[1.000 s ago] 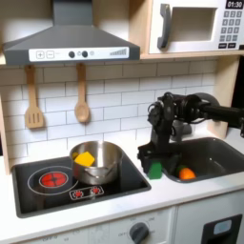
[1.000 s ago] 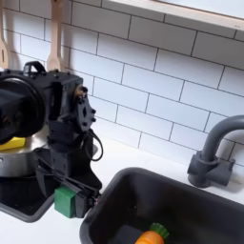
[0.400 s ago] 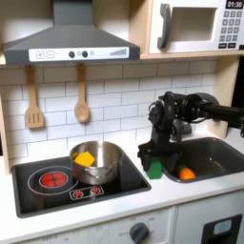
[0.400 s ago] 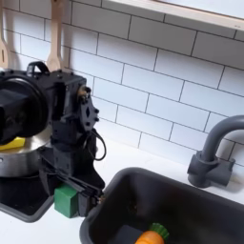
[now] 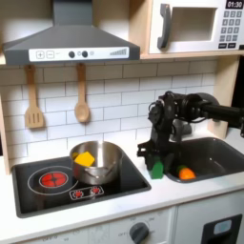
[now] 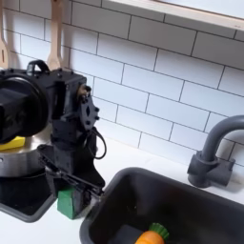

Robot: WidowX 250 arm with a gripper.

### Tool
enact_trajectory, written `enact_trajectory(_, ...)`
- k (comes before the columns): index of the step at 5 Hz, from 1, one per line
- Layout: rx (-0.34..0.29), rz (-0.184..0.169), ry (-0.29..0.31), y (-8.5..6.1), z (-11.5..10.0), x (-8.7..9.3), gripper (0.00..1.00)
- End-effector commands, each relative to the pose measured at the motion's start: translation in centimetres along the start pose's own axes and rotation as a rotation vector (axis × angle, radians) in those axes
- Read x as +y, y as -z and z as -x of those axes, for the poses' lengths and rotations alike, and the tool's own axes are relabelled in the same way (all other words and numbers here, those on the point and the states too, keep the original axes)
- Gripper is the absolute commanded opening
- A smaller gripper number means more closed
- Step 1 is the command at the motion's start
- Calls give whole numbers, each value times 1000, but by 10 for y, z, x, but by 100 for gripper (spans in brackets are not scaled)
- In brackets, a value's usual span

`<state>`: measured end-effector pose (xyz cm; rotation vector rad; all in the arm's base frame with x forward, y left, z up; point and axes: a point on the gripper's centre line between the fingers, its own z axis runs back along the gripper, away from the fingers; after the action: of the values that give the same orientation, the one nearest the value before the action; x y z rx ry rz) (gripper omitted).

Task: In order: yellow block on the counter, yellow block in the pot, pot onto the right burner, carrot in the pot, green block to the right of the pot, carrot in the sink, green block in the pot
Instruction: 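Put the green block in the pot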

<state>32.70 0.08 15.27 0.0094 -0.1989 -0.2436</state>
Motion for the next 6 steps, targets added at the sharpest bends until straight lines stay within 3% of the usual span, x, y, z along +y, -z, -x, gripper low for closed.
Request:
enact_trajectory(1,-12,7,15,-8,2,2,0)
enact_trajectory(2,-23,13,24,-18,4,3,0)
enact_trajectory(4,-60,-3,-3,-49,17,22,0)
enact_trajectory(6,-119,-50,6,-70,17,47,0)
